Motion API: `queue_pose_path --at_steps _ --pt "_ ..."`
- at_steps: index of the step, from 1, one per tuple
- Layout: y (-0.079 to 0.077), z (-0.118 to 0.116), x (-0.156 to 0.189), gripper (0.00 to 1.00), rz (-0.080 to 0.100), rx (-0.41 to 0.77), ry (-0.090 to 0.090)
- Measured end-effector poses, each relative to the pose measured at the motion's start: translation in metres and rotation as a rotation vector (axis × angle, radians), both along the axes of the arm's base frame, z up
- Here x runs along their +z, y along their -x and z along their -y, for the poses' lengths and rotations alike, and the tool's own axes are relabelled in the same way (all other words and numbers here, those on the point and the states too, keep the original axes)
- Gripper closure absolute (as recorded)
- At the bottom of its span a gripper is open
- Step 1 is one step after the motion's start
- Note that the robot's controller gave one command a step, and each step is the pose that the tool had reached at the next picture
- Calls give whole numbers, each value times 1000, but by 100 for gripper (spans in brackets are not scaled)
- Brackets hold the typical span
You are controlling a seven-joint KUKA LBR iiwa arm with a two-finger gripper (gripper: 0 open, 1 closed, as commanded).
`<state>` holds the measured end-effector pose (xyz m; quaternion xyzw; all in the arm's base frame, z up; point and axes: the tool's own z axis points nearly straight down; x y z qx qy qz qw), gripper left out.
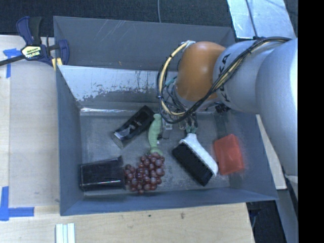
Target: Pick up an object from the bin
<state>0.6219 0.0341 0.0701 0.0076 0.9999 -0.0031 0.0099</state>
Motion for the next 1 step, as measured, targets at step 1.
queue_pose_path --at_steps 1 --pt "0 11 105 100 4 7 0"
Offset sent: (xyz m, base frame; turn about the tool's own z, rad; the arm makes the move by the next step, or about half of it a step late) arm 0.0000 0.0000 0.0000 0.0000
